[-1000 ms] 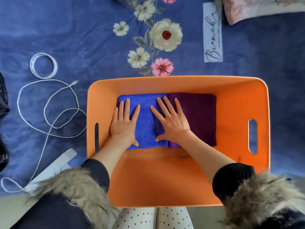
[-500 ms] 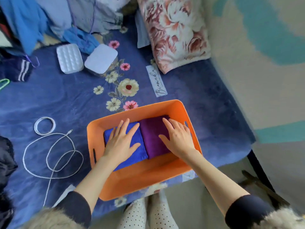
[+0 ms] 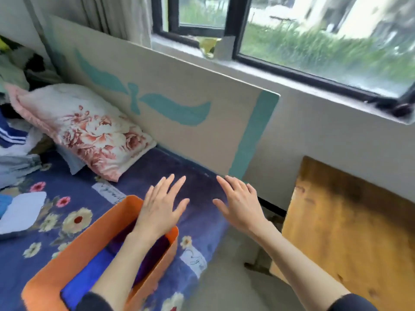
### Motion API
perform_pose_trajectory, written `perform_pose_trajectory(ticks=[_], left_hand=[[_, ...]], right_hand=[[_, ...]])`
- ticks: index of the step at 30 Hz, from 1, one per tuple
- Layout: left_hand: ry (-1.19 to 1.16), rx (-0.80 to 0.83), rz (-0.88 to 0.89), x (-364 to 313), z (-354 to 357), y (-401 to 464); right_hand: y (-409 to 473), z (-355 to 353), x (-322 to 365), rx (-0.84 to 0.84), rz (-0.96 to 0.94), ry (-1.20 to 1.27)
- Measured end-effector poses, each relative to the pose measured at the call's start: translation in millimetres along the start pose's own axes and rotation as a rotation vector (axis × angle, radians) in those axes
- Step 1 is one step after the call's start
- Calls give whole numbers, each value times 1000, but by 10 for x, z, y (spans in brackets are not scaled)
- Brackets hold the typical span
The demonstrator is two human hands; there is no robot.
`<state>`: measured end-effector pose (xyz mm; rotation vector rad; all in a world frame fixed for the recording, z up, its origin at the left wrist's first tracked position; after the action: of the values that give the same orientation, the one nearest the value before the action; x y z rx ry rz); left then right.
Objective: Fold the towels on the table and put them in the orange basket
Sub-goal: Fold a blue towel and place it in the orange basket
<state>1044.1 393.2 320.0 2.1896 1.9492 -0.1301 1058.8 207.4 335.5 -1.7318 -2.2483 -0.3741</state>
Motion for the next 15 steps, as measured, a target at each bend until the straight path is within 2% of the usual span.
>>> perform_pose_trajectory(ticks=[4, 7, 15], left_hand=[[-92, -31, 184, -1009, -178, -45], [-177, 9, 340, -1796, -134, -251], [-264, 110, 880, -3677, 34, -970]], right_hand=[[-822, -638, -669, -135, 195, 22], [-1595, -985, -1075, -247, 368, 47], [-3777, -1391, -1736, -494, 881, 71]])
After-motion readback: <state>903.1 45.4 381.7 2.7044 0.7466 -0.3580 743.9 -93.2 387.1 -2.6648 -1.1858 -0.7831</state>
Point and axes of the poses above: each hand's wrist, its own y-axis towards the middle knuckle, its own z-axis out of the palm, x = y × z, the point moved 7 cm from there along y, towards the middle knuckle, and after that the axes turned 14 degrees about y, right-handed, at the moved point
